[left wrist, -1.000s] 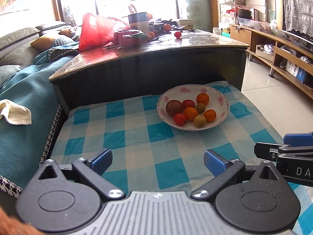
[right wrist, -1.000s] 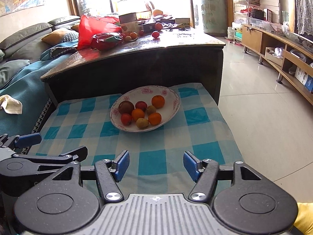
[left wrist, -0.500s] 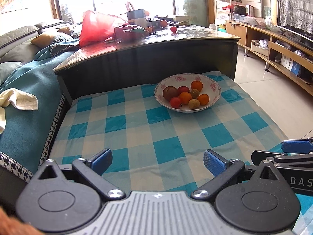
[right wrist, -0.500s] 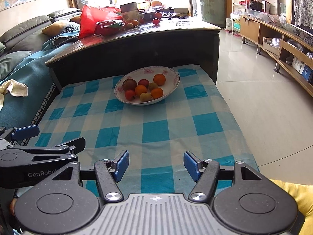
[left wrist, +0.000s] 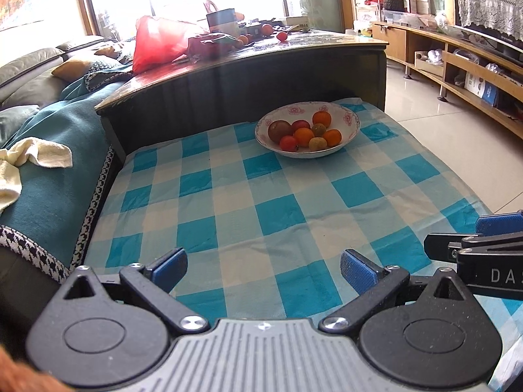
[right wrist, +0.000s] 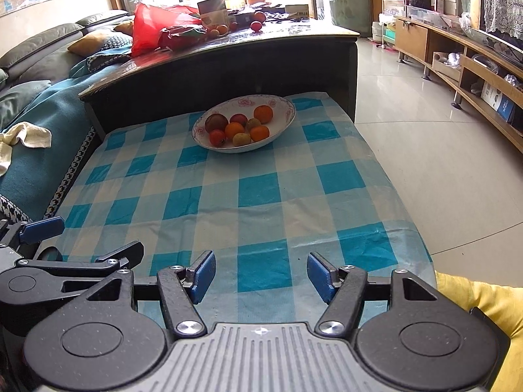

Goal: Organize fruits

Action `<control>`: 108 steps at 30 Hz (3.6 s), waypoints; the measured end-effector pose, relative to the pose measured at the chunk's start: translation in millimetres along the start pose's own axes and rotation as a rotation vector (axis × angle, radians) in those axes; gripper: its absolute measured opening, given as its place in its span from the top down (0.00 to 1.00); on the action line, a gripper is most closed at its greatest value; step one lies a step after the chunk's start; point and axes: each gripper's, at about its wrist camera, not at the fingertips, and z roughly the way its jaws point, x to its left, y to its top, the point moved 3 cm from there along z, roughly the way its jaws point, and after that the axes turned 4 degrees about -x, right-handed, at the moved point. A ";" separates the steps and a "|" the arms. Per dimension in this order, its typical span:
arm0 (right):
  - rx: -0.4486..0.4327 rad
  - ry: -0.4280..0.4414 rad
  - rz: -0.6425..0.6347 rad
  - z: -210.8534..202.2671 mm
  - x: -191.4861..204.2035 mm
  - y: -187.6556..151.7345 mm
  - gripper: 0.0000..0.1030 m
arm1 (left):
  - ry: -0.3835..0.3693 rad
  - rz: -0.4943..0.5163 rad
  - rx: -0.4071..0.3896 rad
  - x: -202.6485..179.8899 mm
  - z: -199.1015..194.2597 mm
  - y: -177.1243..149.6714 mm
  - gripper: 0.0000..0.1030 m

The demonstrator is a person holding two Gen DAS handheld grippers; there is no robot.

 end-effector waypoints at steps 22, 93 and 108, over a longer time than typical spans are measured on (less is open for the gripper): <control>0.038 0.001 -0.010 -3.8 4.6 -18.7 0.43 | 0.015 -0.039 0.067 1.3 -8.0 -21.3 0.00; 0.109 0.003 -0.048 5.5 7.6 -40.3 0.43 | 0.053 -0.078 0.127 3.0 -7.5 -43.6 0.00; 0.112 0.003 -0.050 6.0 8.1 -40.8 0.42 | 0.063 -0.067 0.121 3.0 -9.3 -43.9 0.00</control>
